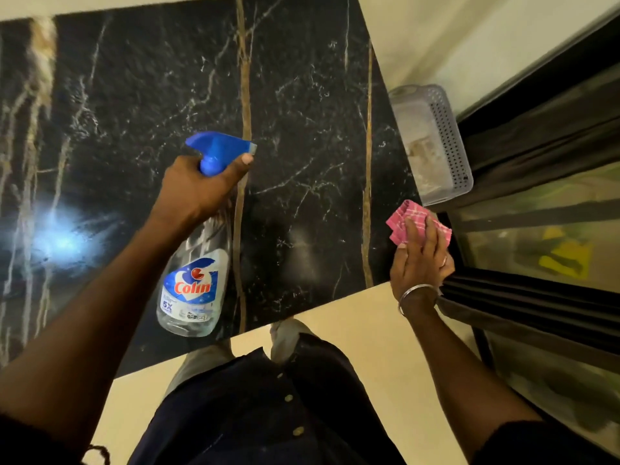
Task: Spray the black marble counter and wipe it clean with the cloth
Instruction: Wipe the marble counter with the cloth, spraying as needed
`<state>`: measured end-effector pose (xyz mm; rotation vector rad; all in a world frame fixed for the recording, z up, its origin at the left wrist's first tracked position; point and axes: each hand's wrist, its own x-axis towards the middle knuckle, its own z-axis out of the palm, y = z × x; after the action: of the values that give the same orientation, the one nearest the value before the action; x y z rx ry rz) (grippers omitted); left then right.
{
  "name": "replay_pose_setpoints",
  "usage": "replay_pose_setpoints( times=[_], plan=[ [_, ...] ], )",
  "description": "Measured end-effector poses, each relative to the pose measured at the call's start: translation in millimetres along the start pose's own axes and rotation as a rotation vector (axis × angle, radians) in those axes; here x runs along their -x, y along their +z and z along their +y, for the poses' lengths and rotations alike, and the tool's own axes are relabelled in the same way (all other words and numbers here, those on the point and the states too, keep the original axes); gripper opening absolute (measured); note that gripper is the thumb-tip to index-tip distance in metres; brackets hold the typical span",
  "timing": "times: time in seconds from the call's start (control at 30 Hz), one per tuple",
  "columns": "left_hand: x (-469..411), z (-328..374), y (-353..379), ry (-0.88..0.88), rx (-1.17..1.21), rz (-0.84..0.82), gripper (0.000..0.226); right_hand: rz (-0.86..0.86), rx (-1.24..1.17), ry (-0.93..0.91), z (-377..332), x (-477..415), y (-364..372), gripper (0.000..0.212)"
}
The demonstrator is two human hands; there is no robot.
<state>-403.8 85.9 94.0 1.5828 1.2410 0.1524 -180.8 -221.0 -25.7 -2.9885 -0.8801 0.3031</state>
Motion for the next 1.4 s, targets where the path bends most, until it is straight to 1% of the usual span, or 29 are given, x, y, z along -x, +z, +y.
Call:
replay_pose_setpoints(
  times=[0.1, 0.17, 0.23, 0.33, 0.43, 0.57, 0.67, 0.77, 0.87, 0.93, 1.0, 1.13, 1.27, 1.4],
  plan=[
    [-8, -1, -13, -0.016, -0.011, 0.014, 0.039, -0.009, -0.003, 0.048, -12, -12, -1, 0.057],
    [-14, -4, -21, -0.037, 0.008, 0.024, 0.038, -0.005, 0.004, 0.046, -19, -22, -2, 0.057],
    [-20, -8, -24, -0.052, 0.01, 0.041, 0.042, -0.002, -0.002, 0.012, -30, -39, -4, 0.058],
    [-31, -11, -28, -0.074, 0.005, 0.07, 0.047, -0.013, -0.012, -0.043, -59, -87, -8, 0.063],
    [-40, -10, -34, -0.068, -0.007, 0.076, 0.04, 0.014, -0.006, -0.096, -94, -137, -11, 0.062],
    [-55, -8, -49, -0.07, 0.013, 0.126, 0.041, 0.024, -0.021, -0.108, -137, -190, -16, 0.06],
    [-67, -4, -61, -0.082, -0.004, 0.162, 0.035, 0.044, -0.017, -0.133, -163, -222, -22, 0.062],
    [-80, -5, -76, -0.094, -0.013, 0.2, 0.042, 0.032, -0.022, -0.124, -187, -254, -26, 0.061],
    [-92, -13, -93, -0.127, 0.01, 0.261, 0.048, 0.009, -0.049, -0.056, -213, -271, -30, 0.068],
    [-95, -13, -101, -0.146, -0.005, 0.271, 0.045, 0.007, -0.065, -0.002, -223, -268, -32, 0.07],
    [-96, -14, -108, -0.146, -0.016, 0.264, 0.042, 0.015, -0.071, 0.0, -233, -256, -31, 0.069],
    [-96, -18, -123, -0.155, -0.015, 0.25, 0.042, 0.041, -0.043, -0.107, -273, -209, -17, 0.064],
    [-90, -33, -144, -0.122, 0.039, 0.236, 0.038, -0.001, -0.062, -0.197, -338, -154, -2, 0.064],
    [-73, -57, -180, -0.104, 0.088, 0.23, 0.043, -0.045, -0.057, -0.301, -412, -110, 11, 0.063]
  ],
)
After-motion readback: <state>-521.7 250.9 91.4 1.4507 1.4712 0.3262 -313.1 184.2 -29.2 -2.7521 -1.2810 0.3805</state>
